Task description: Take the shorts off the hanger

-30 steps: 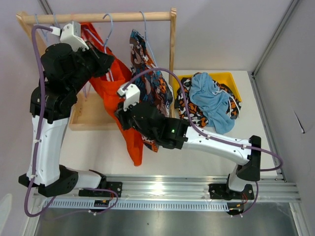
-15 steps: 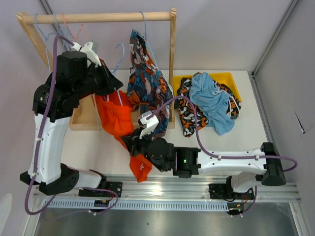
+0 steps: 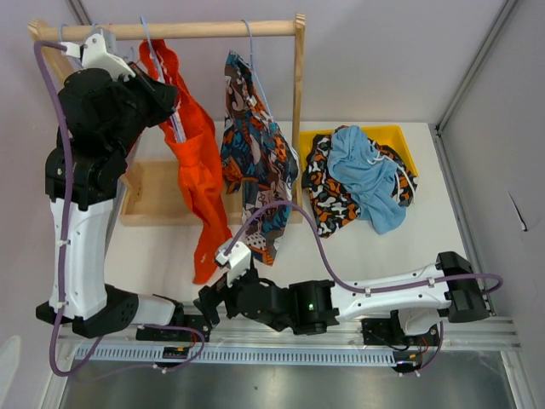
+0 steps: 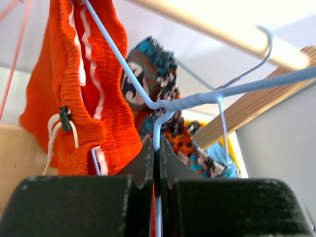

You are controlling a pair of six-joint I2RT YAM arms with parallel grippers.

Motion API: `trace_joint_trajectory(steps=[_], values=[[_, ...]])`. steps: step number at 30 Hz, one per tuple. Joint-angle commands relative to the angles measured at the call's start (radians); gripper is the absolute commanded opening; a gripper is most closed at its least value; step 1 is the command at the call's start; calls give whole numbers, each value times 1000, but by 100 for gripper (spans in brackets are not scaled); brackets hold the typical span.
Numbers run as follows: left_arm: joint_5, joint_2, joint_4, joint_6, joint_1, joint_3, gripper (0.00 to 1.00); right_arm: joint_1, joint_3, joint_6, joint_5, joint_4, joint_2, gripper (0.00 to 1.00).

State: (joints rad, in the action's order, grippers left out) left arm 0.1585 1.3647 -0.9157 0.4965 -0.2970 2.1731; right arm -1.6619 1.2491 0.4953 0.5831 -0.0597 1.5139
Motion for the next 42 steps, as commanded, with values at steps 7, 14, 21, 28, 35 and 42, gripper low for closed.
trace_joint_trajectory(steps=[7,14,21,28,35,42], values=[[18,-87,166,-1,4,-39,0,47,126,-90,185,-43,23,99],[1,-98,158,-3,4,-45,0,100,227,-217,272,-7,52,99],[4,-131,190,11,4,-101,0,220,383,-259,146,26,175,99],[-7,-105,183,4,4,-46,0,231,434,-218,58,-5,270,0],[21,-7,132,-53,13,118,0,56,162,-39,181,-34,145,0],[18,33,126,-56,35,163,0,-104,-28,201,307,-150,77,0]])
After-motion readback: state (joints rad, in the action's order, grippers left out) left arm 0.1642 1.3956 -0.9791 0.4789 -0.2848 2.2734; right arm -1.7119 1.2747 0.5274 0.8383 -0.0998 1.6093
